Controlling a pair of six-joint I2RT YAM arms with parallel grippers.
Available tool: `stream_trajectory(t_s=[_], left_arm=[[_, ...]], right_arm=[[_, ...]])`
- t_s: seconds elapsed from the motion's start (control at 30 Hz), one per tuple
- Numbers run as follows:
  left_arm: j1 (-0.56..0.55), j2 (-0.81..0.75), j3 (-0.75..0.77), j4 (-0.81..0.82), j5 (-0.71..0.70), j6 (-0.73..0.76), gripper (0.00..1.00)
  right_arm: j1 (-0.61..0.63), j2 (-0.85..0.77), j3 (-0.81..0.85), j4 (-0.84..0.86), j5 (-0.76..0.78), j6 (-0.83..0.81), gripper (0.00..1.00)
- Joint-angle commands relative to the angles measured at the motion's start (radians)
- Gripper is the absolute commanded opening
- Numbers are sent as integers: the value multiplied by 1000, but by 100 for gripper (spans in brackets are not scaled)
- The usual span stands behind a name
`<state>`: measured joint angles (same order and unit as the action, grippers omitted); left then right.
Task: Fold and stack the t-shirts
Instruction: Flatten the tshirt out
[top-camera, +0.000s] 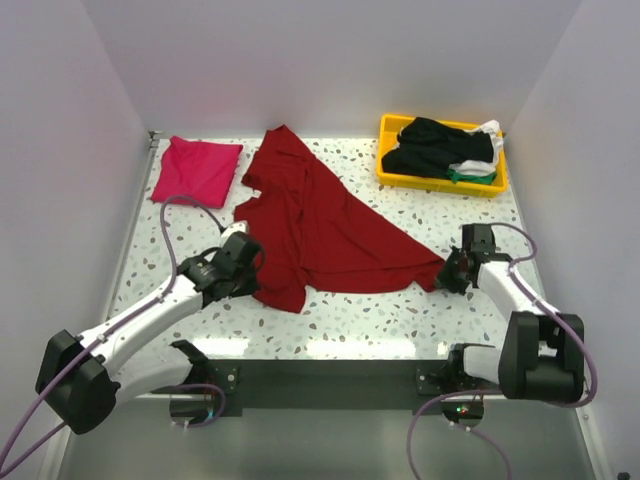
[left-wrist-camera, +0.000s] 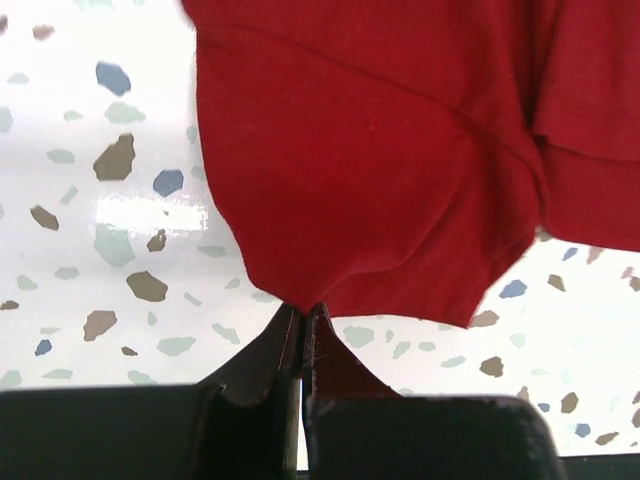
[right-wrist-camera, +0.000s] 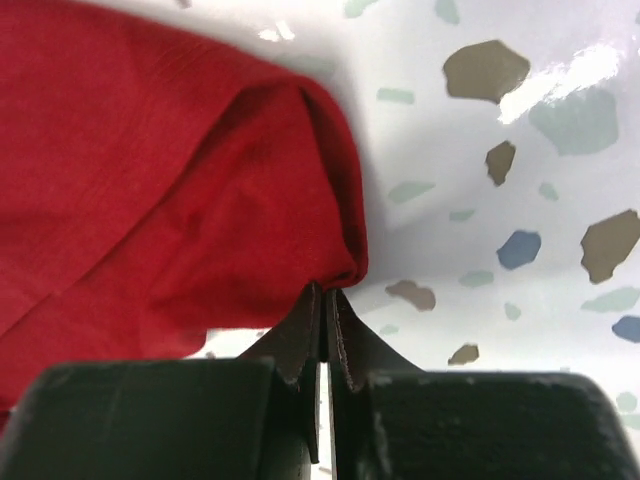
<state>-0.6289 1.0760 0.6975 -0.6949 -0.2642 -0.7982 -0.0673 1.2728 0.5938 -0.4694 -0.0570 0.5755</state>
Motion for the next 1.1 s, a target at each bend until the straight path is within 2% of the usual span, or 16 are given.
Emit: stream_trajectory(t_s=[0.0, 0.27, 0.5, 0.53, 0.6, 0.7, 0.8, 0.9, 1.0, 1.07], left_arm=[[-2, -74, 98, -2, -36, 43, 0], [-3, -180, 466, 15, -237, 160, 0], [-3, -203, 831, 107, -306, 322, 0], [-2, -202, 909, 112, -302, 341, 0], [-2, -205, 976, 127, -332, 340, 0], [-2, -189, 1095, 178, -268, 390, 0], [-2, -113, 1369, 104, -219, 438, 0], [-2, -51, 1540, 48, -195, 479, 0], [-2, -33, 1622, 31, -176, 499, 0], [-2, -66, 1601, 78, -185, 513, 0]], right_arm=[[1, -114, 36, -78, -46, -26, 0], [0, -372, 431, -261, -15, -75, 0], [1, -406, 857, -347, 59, -86, 0], [1, -405, 956, -357, 90, -86, 0], [1, -412, 1043, -377, 117, -78, 0], [1, -420, 1194, -402, 175, -80, 0], [1, -415, 1386, -437, 198, -109, 0], [4, -406, 1535, -480, 239, -135, 0], [26, -388, 1667, -505, 258, -154, 0], [58, -368, 1721, -518, 276, -166, 0]])
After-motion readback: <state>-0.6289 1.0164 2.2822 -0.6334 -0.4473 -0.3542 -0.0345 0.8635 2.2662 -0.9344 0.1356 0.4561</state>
